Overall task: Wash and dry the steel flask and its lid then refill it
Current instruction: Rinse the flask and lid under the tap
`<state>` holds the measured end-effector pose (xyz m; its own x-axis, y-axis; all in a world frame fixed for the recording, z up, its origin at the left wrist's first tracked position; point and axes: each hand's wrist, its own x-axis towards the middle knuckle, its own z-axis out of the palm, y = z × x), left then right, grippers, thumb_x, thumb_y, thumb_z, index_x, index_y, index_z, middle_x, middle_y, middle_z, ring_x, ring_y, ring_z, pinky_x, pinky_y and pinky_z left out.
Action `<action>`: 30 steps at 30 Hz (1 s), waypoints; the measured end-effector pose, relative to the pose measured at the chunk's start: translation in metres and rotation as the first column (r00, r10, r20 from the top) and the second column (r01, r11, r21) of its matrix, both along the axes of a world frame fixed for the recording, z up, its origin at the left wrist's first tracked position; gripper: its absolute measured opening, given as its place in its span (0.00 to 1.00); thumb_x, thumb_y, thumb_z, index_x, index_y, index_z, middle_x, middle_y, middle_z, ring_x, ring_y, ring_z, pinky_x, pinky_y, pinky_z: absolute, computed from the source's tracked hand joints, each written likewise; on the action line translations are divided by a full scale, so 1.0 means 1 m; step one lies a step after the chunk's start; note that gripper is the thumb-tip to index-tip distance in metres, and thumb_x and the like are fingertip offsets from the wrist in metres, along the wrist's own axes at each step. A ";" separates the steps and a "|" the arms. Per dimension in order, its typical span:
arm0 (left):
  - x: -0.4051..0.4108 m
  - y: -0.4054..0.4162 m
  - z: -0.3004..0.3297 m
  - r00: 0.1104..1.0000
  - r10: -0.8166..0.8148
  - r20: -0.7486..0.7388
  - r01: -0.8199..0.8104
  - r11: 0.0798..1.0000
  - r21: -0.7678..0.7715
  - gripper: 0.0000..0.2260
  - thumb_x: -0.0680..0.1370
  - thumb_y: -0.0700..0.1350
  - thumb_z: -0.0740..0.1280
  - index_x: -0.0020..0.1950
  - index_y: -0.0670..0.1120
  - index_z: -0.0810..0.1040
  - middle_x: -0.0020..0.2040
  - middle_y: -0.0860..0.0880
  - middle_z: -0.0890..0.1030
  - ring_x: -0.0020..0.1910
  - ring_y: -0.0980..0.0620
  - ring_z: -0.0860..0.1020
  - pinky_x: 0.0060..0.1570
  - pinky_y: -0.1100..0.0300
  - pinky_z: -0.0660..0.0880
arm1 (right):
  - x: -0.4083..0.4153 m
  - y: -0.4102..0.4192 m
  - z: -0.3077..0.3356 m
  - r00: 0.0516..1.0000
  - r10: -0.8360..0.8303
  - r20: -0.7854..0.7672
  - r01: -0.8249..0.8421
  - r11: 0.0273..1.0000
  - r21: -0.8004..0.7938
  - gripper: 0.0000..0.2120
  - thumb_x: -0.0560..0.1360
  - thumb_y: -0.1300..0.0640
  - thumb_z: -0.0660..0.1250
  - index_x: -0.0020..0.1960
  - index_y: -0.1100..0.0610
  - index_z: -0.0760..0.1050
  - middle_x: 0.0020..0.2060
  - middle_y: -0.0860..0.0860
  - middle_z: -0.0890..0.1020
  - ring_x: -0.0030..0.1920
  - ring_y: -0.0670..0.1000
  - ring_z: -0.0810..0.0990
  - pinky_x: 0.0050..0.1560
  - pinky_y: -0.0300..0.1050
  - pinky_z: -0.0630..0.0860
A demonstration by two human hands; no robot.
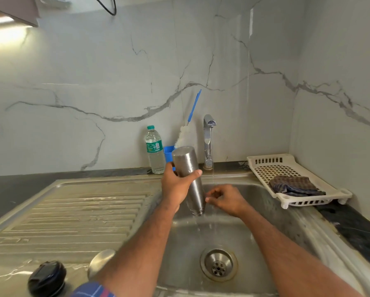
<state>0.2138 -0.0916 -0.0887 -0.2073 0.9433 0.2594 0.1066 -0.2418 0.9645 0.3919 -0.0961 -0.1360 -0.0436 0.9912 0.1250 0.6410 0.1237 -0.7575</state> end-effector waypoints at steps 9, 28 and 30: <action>-0.049 -0.026 0.044 0.991 0.082 -0.109 -0.073 0.994 0.086 0.24 0.64 0.51 0.84 0.52 0.55 0.74 0.48 0.52 0.83 0.46 0.53 0.84 0.48 0.47 0.83 | -0.033 -0.017 0.028 0.949 -0.048 0.312 -0.009 0.984 0.178 0.04 0.75 0.55 0.70 0.44 0.50 0.83 0.40 0.44 0.85 0.44 0.48 0.83 0.51 0.50 0.82; -0.230 0.005 0.090 0.924 0.300 -0.237 -0.275 0.952 0.133 0.27 0.68 0.45 0.82 0.61 0.45 0.73 0.54 0.49 0.78 0.51 0.50 0.79 0.49 0.57 0.75 | -0.182 0.015 0.061 0.866 0.133 0.483 -0.206 0.973 0.102 0.06 0.75 0.49 0.71 0.49 0.50 0.83 0.46 0.48 0.84 0.47 0.49 0.81 0.52 0.50 0.82; -0.240 0.019 0.087 0.924 0.309 -0.225 -0.287 0.950 0.124 0.28 0.67 0.46 0.83 0.62 0.44 0.73 0.55 0.49 0.79 0.52 0.49 0.79 0.51 0.55 0.77 | -0.195 0.025 0.063 0.866 0.126 0.484 -0.205 0.972 0.114 0.06 0.75 0.50 0.71 0.49 0.50 0.83 0.47 0.48 0.84 0.47 0.50 0.82 0.52 0.50 0.82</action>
<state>-0.0262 -0.0724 -0.0013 -0.3969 0.8189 0.4147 0.4115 -0.2451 0.8778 0.1965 -0.0712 -0.0729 -0.2979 0.9334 0.2002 0.8752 0.3508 -0.3332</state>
